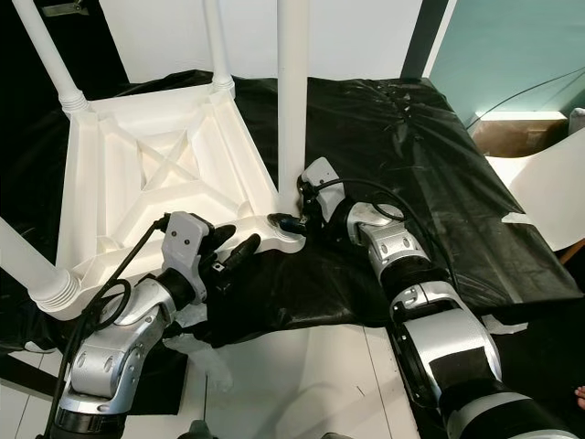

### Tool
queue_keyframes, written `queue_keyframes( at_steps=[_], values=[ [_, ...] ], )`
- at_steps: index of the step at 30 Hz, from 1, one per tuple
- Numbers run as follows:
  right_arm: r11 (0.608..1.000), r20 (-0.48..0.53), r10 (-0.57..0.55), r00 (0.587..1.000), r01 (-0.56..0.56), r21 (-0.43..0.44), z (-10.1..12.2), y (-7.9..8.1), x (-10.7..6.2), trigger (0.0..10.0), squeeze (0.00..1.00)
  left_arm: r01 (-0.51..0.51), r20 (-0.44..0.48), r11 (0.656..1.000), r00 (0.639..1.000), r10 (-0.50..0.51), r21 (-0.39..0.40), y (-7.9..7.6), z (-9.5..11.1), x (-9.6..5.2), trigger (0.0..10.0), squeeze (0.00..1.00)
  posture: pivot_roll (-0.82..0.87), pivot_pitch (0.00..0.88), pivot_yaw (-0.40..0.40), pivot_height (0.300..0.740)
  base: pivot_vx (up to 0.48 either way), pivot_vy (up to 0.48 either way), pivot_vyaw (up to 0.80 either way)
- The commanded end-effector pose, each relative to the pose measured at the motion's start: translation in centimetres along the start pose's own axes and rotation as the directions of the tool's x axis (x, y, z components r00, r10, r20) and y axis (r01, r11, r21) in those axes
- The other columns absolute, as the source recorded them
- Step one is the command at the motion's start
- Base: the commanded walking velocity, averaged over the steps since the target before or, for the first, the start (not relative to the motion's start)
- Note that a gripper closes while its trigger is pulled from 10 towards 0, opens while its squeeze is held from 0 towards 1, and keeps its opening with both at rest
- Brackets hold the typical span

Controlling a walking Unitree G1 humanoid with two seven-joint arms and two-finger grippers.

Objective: Building children table

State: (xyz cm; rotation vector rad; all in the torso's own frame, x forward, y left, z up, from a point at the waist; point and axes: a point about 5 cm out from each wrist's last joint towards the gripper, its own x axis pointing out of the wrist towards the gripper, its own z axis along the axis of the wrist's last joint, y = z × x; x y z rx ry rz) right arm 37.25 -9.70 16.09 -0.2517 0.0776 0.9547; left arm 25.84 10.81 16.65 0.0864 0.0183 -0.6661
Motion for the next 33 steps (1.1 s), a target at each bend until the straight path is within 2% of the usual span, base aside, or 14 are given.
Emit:
queue_keyframes(
  at_steps=[1,3,4,7,11,12,16,20,21,23,24,28,29,33],
  values=[
    [0.997,-0.041,-0.043,0.998,0.045,0.066,-1.7,1.1,0.5,0.0,0.00,-0.023,-0.013,1.000,1.000,0.023,-0.009,0.0,-0.1,-0.1,10.0,0.00,0.10,0.066,-0.069,0.740,0.000,0.000,0.00],
    [0.993,-0.025,-0.082,0.996,0.084,0.088,-1.7,1.6,0.8,0.0,0.00,-0.022,-0.012,1.000,1.000,0.022,-0.008,0.0,-0.1,0.0,10.0,0.00,0.10,0.065,-0.065,0.740,0.000,0.000,0.00],
    [0.974,-0.028,-0.174,0.984,0.177,0.143,-1.9,2.5,1.4,0.0,0.00,-0.020,-0.011,1.000,1.000,0.020,-0.007,0.0,-0.1,0.1,10.0,0.00,0.10,0.067,-0.060,0.740,0.000,0.000,0.00],
    [0.966,-0.031,-0.205,0.978,0.208,0.153,-2.0,2.7,1.5,0.0,0.00,-0.020,-0.011,1.000,1.000,0.020,-0.007,0.0,-0.1,0.2,10.0,0.00,0.10,0.067,-0.060,0.740,0.000,0.000,0.00],
    [0.923,-0.049,-0.318,0.947,0.321,0.212,-2.2,4.3,2.3,0.0,0.00,-0.013,-0.006,1.000,1.000,0.013,-0.015,-0.2,0.0,0.2,10.0,0.00,0.09,0.077,-0.053,0.740,0.000,0.000,0.00],
    [0.897,-0.048,-0.373,0.927,0.373,0.236,-2.1,5.4,2.6,0.0,0.00,-0.006,-0.011,1.000,1.000,0.006,-0.017,-0.3,-0.1,0.1,10.0,0.00,0.08,0.078,-0.046,0.740,0.000,0.000,0.00],
    [0.846,-0.061,-0.453,0.890,0.450,0.286,-2.2,7.0,2.9,0.0,0.00,0.007,-0.016,1.000,1.000,-0.007,-0.019,-0.6,-0.2,0.1,10.0,0.00,0.08,0.075,-0.040,0.740,0.000,0.000,0.00],
    [0.837,-0.062,-0.465,0.883,0.461,0.294,-2.0,7.5,2.7,0.0,0.00,0.011,-0.014,1.000,1.000,-0.011,-0.022,-0.7,-0.1,0.2,10.0,0.00,0.07,0.071,-0.034,0.740,0.000,0.000,0.00],
    [0.833,-0.055,-0.465,0.883,0.458,0.310,-1.9,7.4,2.5,4.4,0.00,0.018,-0.014,1.000,1.000,-0.019,-0.023,-0.8,-0.1,0.2,10.0,0.00,0.07,0.071,-0.031,0.740,0.000,0.000,0.00],
    [0.830,-0.053,-0.468,0.882,0.459,0.317,-1.8,7.4,2.5,4.4,0.00,0.022,-0.015,0.999,1.000,-0.022,-0.023,-0.8,-0.1,0.3,10.0,0.00,0.07,0.068,-0.030,0.740,0.000,0.000,0.00],
    [0.825,-0.051,-0.481,0.875,0.472,0.312,-1.7,7.3,2.4,10.0,0.00,0.025,-0.016,0.999,1.000,-0.026,-0.021,-0.8,-0.1,0.3,10.0,0.00,0.07,0.066,-0.028,0.740,0.000,0.000,0.00],
    [0.813,-0.036,-0.512,0.858,0.497,0.304,-1.2,6.9,1.9,10.0,0.00,0.029,-0.018,0.999,0.999,-0.029,-0.017,-0.7,-0.1,0.3,10.0,0.00,0.07,0.060,-0.025,0.740,0.000,0.000,0.00],
    [0.809,-0.033,-0.518,0.855,0.501,0.307,-1.2,6.7,1.7,10.0,1.00,0.030,-0.018,0.999,0.999,-0.030,-0.015,-0.8,-0.1,0.3,10.0,0.00,0.07,0.059,-0.025,0.740,0.000,0.000,0.00],
    [0.826,0.010,-0.510,0.860,0.486,0.285,-0.9,6.4,1.1,10.0,1.00,0.033,-0.019,0.999,0.999,-0.033,-0.012,-0.9,-0.1,0.4,10.0,0.00,0.07,0.052,-0.025,0.740,0.000,0.000,0.00]
  ],
)
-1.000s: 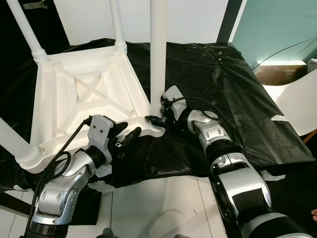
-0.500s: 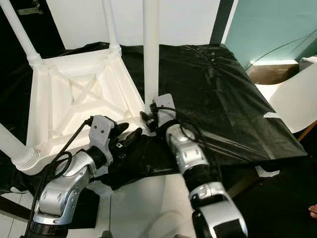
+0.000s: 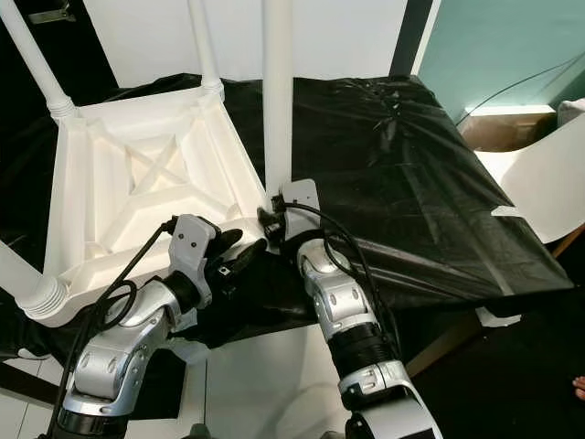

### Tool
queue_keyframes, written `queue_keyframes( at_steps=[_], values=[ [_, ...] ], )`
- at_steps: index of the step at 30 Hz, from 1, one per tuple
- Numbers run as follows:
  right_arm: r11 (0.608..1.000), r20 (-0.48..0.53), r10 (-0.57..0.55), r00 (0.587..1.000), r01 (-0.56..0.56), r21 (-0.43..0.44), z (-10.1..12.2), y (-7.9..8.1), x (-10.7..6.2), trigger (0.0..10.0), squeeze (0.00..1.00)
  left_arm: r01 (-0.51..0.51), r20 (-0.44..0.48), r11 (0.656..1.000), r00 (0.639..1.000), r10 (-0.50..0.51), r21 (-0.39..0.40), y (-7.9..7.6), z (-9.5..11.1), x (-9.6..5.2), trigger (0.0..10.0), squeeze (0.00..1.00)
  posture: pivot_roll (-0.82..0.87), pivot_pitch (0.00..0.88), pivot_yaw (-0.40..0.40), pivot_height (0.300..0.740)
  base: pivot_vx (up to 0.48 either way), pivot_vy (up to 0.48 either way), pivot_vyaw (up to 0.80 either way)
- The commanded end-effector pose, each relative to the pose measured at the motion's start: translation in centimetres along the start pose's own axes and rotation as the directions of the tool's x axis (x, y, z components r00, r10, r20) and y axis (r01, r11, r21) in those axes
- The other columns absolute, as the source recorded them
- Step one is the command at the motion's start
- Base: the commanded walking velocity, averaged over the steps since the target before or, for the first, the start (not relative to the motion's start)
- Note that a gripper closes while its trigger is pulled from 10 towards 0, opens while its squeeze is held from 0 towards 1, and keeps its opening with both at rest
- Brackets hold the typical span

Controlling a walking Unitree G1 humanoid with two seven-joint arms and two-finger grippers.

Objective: Building children table

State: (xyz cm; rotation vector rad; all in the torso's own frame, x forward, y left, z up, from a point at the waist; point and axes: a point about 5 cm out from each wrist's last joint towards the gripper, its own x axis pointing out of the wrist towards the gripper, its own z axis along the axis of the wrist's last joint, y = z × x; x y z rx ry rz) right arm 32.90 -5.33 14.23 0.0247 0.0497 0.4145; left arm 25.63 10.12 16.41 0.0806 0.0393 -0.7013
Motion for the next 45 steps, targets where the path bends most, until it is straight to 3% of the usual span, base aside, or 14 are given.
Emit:
queue_keyframes(
  at_steps=[1,11,12,13,14,20,22,32,33,34,35,36,41,45],
  values=[
    [1.000,0.002,0.011,1.000,-0.011,-0.002,-0.3,-0.2,-0.3,10.0,1.00,-0.003,-0.003,1.000,1.000,0.003,0.000,-0.2,0.1,0.1,10.0,0.00,0.07,0.052,-0.025,0.740,0.000,0.000,0.00],
    [0.981,0.051,0.192,0.980,-0.190,-0.040,0.3,-2.9,-1.2,10.0,1.00,-0.007,-0.002,1.000,1.000,0.007,-0.004,-0.3,0.0,-0.1,10.0,0.00,0.08,0.041,-0.024,0.740,0.000,0.000,0.00],
    [0.974,0.046,0.222,0.974,-0.220,-0.054,0.4,-3.2,-1.1,10.0,0.36,-0.007,-0.003,1.000,1.000,0.007,-0.003,-0.3,0.0,-0.1,10.0,0.00,0.08,0.041,-0.023,0.740,0.000,0.000,0.00],
    [0.974,0.046,0.222,0.974,-0.220,-0.054,0.4,-3.2,-1.1,10.0,0.36,-0.007,-0.003,1.000,1.000,0.007,-0.003,-0.3,0.0,-0.1,10.0,0.00,0.08,0.041,-0.023,0.740,0.000,0.000,0.00],
    [0.965,0.040,0.255,0.966,-0.252,-0.066,0.5,-3.4,-1.0,10.0,0.00,-0.006,-0.003,1.000,1.000,0.006,-0.002,-0.3,0.0,-0.1,10.0,0.00,0.08,0.041,-0.023,0.740,0.000,0.000,0.00],
    [0.926,0.008,0.357,0.934,-0.353,-0.132,0.8,-4.0,-0.2,10.0,0.00,-0.002,-0.003,1.000,1.000,0.002,0.003,-0.2,0.1,0.0,10.0,0.00,0.08,0.036,-0.020,0.740,0.000,0.000,0.00],
    [0.894,-0.022,0.420,0.907,-0.418,-0.161,1.1,-4.0,0.4,10.0,0.00,0.003,-0.003,1.000,1.000,-0.003,0.005,-0.2,0.1,0.1,10.0,0.00,0.08,0.034,-0.019,0.740,0.000,0.000,0.00],
    [0.845,-0.077,0.480,0.874,-0.484,-0.229,1.3,-4.0,1.4,10.0,0.00,0.003,-0.003,1.000,1.000,-0.003,0.010,-0.2,0.1,0.2,10.0,0.00,0.08,0.032,-0.018,0.740,0.000,0.000,0.00],
    [0.837,-0.089,0.488,0.868,-0.494,-0.235,1.3,-3.9,1.6,7.4,0.00,0.001,-0.003,1.000,1.000,-0.001,0.011,-0.2,0.1,0.1,10.0,0.00,0.09,0.031,-0.019,0.740,0.000,0.000,0.00],
    [0.837,-0.089,0.488,0.868,-0.494,-0.235,1.3,-3.9,1.6,7.4,0.00,0.001,-0.003,1.000,1.000,-0.001,0.011,-0.2,0.1,0.1,10.0,0.00,0.09,0.031,-0.019,0.740,0.000,0.000,0.00],
    [0.832,-0.095,0.495,0.864,-0.502,-0.235,1.3,-3.9,1.7,2.1,0.00,-0.001,-0.003,1.000,1.000,0.001,0.011,-0.2,0.1,0.1,10.0,0.00,0.10,0.029,-0.022,0.740,0.000,0.000,0.00],
    [0.829,-0.102,0.496,0.862,-0.506,-0.238,1.3,-3.8,1.8,0.0,0.00,-0.003,-0.003,1.000,1.000,0.003,0.011,-0.3,0.1,0.1,10.0,0.00,0.10,0.029,-0.022,0.740,0.000,0.000,0.00],
    [0.828,-0.115,0.496,0.861,-0.509,-0.236,0.9,-4.1,1.9,0.0,0.00,-0.006,-0.004,1.000,1.000,0.006,0.010,-0.3,0.1,0.0,10.0,0.00,0.10,0.030,-0.022,0.740,0.000,0.000,0.00],
    [0.859,-0.132,0.444,0.886,-0.463,-0.218,0.4,-4.5,2.0,0.0,0.00,-0.005,-0.007,1.000,1.000,0.005,0.007,-0.3,0.0,-0.2,10.0,0.00,0.09,0.032,-0.017,0.740,0.000,0.000,0.00]
  ],
)
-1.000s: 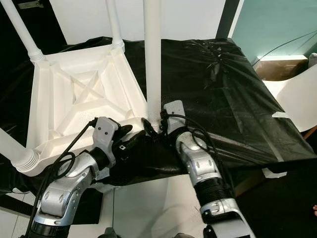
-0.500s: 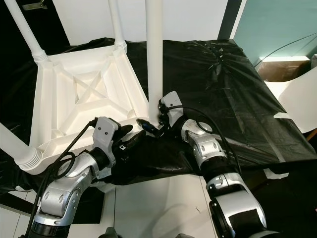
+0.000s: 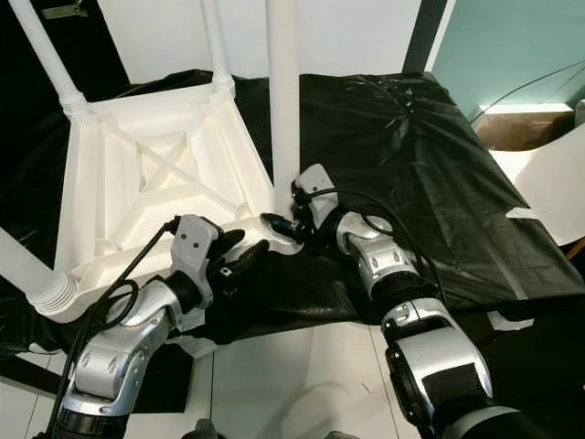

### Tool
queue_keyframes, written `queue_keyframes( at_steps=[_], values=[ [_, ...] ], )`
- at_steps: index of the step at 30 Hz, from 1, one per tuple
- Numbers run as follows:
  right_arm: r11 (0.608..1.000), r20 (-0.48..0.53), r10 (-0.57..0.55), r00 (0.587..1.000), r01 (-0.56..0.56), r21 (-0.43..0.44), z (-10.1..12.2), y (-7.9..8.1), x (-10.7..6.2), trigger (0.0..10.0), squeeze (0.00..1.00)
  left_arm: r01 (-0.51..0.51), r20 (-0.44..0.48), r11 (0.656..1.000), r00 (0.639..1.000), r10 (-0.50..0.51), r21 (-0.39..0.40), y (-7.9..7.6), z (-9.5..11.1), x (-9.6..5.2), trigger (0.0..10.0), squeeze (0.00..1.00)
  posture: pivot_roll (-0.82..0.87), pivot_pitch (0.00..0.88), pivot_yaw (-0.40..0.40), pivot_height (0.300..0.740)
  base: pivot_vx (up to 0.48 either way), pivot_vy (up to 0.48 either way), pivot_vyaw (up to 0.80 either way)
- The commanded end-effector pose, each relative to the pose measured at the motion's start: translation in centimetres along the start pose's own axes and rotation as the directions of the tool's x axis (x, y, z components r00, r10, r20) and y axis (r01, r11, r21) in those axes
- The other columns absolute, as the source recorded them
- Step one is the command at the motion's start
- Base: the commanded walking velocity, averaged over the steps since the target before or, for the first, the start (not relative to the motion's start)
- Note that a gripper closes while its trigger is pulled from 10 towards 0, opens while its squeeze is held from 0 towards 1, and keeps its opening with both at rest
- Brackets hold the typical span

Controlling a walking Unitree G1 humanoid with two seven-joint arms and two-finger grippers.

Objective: Building children table

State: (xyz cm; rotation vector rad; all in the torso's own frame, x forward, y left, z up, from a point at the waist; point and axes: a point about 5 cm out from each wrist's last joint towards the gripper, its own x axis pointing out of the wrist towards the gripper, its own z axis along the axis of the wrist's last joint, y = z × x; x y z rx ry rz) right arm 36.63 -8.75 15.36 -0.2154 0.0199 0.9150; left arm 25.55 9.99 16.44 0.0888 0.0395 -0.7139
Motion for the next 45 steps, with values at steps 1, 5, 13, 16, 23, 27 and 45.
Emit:
queue_keyframes(
  at_steps=[1,5,13,16,23,27,45],
  values=[
    [1.000,-0.050,-0.014,0.999,0.014,0.010,-1.0,0.3,0.2,0.0,0.00,-0.017,-0.004,1.000,1.000,0.017,-0.001,-0.2,0.0,-0.2,10.0,0.00,0.09,0.032,-0.017,0.740,0.000,0.000,0.00],
    [0.998,-0.058,-0.052,0.997,0.054,0.019,-1.2,0.3,0.2,0.0,0.00,-0.015,-0.007,1.000,1.000,0.015,-0.003,-0.2,-0.1,-0.2,10.0,0.00,0.09,0.026,-0.016,0.740,0.000,0.000,0.00],
    [0.967,-0.072,-0.221,0.973,0.228,0.113,-2.1,1.9,0.8,0.0,0.00,-0.002,-0.008,1.000,1.000,0.002,-0.004,-0.6,-0.2,0.0,10.0,0.00,0.09,0.023,-0.017,0.740,0.000,0.000,0.00],
    [0.940,-0.093,-0.298,0.950,0.309,0.143,-2.7,2.4,0.8,0.0,0.00,-0.010,0.000,1.000,1.000,0.010,-0.008,-0.5,-0.1,0.0,10.0,0.00,0.08,0.031,-0.012,0.740,0.000,0.000,0.00],
    [0.845,-0.133,-0.484,0.865,0.502,0.185,-3.4,4.1,0.9,7.0,0.00,-0.016,-0.005,1.000,1.000,0.016,-0.006,-0.2,-0.1,-0.1,10.0,0.00,0.08,0.035,-0.016,0.740,0.000,0.000,0.00],
    [0.815,-0.141,-0.517,0.844,0.536,0.219,-3.4,4.7,0.9,10.0,0.00,-0.021,-0.009,1.000,1.000,0.021,-0.009,-0.1,-0.3,-0.2,10.0,0.00,0.08,0.029,-0.018,0.740,0.000,0.000,0.00],
    [0.877,0.063,-0.449,0.891,0.426,0.220,-0.6,3.2,-1.7,10.0,1.00,-0.011,-0.007,1.000,1.000,0.011,-0.002,-0.1,-0.1,0.0,10.0,0.00,0.07,0.037,-0.025,0.740,0.000,0.000,0.00]
  ],
)
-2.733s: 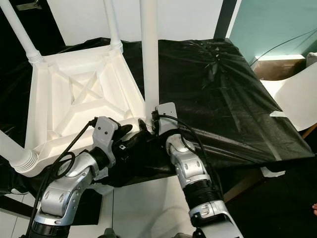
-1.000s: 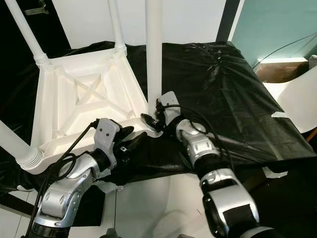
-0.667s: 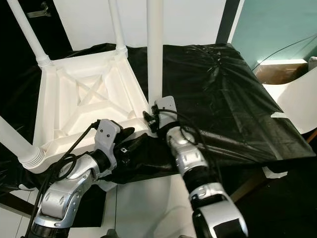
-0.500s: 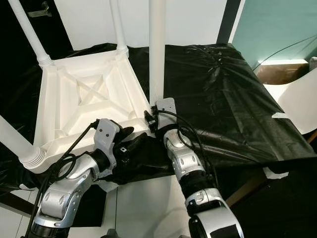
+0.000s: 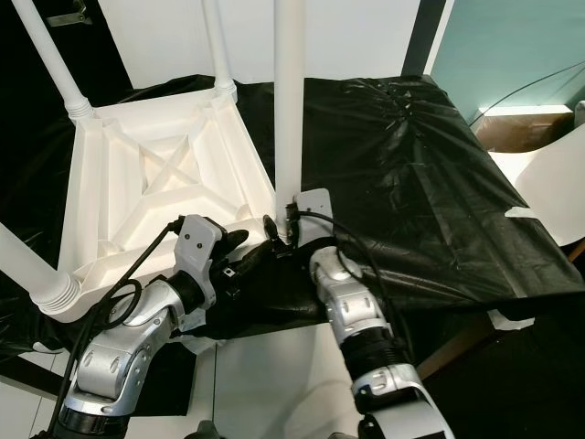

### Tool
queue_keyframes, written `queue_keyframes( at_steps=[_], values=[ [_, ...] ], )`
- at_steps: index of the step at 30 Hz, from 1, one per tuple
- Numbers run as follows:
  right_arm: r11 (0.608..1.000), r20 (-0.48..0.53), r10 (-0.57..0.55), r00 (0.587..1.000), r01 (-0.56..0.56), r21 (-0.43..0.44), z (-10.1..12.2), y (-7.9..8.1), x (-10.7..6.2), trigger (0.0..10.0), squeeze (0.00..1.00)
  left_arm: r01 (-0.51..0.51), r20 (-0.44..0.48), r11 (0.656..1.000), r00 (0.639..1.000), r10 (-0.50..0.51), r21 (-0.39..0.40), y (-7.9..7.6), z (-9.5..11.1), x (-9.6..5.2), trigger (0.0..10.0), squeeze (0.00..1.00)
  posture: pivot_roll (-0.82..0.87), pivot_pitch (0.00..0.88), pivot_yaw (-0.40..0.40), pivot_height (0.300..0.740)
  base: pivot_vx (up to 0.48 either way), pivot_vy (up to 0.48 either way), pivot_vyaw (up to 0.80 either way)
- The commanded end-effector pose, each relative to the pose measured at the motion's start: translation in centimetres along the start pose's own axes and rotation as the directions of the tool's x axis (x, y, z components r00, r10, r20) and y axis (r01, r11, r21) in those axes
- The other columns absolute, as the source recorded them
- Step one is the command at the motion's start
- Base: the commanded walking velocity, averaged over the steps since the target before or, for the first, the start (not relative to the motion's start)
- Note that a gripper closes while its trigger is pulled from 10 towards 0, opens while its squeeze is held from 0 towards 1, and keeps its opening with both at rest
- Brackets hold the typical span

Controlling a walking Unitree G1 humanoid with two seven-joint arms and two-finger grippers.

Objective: Building children table

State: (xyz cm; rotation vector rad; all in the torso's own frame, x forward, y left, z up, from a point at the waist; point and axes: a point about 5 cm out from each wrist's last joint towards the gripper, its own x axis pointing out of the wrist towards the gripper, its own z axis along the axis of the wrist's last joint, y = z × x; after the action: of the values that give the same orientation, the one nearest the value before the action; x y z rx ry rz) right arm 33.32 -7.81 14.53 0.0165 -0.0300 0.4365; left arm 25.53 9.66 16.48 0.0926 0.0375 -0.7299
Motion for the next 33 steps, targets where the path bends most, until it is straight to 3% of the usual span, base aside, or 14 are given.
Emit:
queue_keyframes(
  at_steps=[1,2,3,4,5,6,11,13,18,28,29,30,33],
  values=[
    [1.000,0.011,0.027,1.000,-0.027,0.006,-0.1,-0.3,-0.4,10.0,1.00,-0.027,-0.008,1.000,1.000,0.027,-0.006,0.2,-0.2,-0.2,10.0,0.00,0.07,0.037,-0.025,0.740,0.000,0.000,0.00],
    [0.998,0.014,0.054,0.998,-0.054,-0.012,0.0,-0.9,-0.6,10.0,1.00,-0.029,-0.008,1.000,1.000,0.029,-0.007,0.2,-0.2,-0.2,10.0,0.00,0.06,0.037,-0.026,0.740,0.000,0.000,0.00],
    [0.996,0.011,0.080,0.997,-0.080,-0.034,0.0,-1.3,-0.8,10.0,0.84,-0.030,-0.008,1.000,1.000,0.030,-0.007,0.2,-0.2,-0.2,10.0,0.00,0.06,0.036,-0.026,0.740,0.000,0.000,0.00],
    [0.993,0.007,0.106,0.994,-0.105,-0.044,-0.1,-1.8,-0.9,10.0,0.27,-0.032,-0.008,0.999,0.999,0.031,-0.008,0.2,-0.2,-0.2,10.0,0.00,0.06,0.036,-0.026,0.740,0.000,0.000,0.00],
    [0.993,0.007,0.106,0.994,-0.105,-0.044,-0.1,-1.8,-0.9,10.0,0.27,-0.032,-0.008,0.999,0.999,0.031,-0.008,0.2,-0.2,-0.2,10.0,0.00,0.06,0.036,-0.026,0.740,0.000,0.000,0.00],
    [0.988,-0.004,0.138,0.990,-0.138,-0.067,-0.1,-2.3,-0.8,10.0,0.00,-0.031,-0.009,0.999,0.999,0.031,-0.009,0.2,-0.3,-0.2,10.0,0.00,0.06,0.033,-0.025,0.740,0.000,0.000,0.00],
    [0.967,-0.037,0.238,0.971,-0.240,-0.080,-0.1,-2.9,-0.3,10.0,0.00,-0.019,-0.017,1.000,1.000,0.019,-0.015,0.0,-0.5,-0.3,10.0,0.00,0.05,0.027,-0.017,0.740,0.000,0.000,0.00],
    [0.939,-0.063,0.325,0.944,-0.330,-0.100,0.3,-3.2,0.7,10.0,0.00,0.003,-0.031,1.000,1.000,-0.004,-0.011,-0.3,-0.8,-0.4,10.0,0.00,0.05,0.020,-0.011,0.740,0.000,0.000,0.00],
    [0.898,-0.091,0.413,0.906,-0.422,-0.127,1.0,-2.8,2.0,10.0,0.00,0.016,-0.040,1.000,0.999,-0.016,-0.001,-0.3,-0.9,-0.5,10.0,0.00,0.06,0.010,-0.003,0.740,0.000,0.000,0.00],
    [0.843,-0.165,0.488,0.857,-0.512,-0.166,1.1,-2.2,2.9,10.0,0.00,0.012,-0.032,1.000,0.999,-0.012,0.005,-0.3,-0.6,-0.2,10.0,0.00,0.08,0.000,-0.008,0.740,0.000,0.000,0.00],
    [0.838,-0.169,0.494,0.853,-0.519,-0.169,1.1,-2.2,2.9,4.3,0.00,0.010,-0.031,1.000,0.999,-0.010,0.005,-0.3,-0.6,-0.2,10.0,0.00,0.08,0.000,-0.013,0.740,0.000,0.000,0.00],
    [0.829,-0.177,0.506,0.844,-0.533,-0.168,1.0,-2.4,2.9,0.0,0.00,0.005,-0.031,1.000,0.999,-0.005,0.005,-0.3,-0.6,-0.3,10.0,0.00,0.09,0.000,-0.015,0.740,0.000,0.000,0.00],
    [0.825,-0.194,0.516,0.834,-0.545,-0.151,0.6,-2.9,2.8,0.0,0.00,-0.002,-0.032,1.000,0.999,0.002,0.001,-0.3,-0.7,-0.5,10.0,0.00,0.09,0.000,-0.015,0.740,0.000,0.000,0.00]
  ],
)
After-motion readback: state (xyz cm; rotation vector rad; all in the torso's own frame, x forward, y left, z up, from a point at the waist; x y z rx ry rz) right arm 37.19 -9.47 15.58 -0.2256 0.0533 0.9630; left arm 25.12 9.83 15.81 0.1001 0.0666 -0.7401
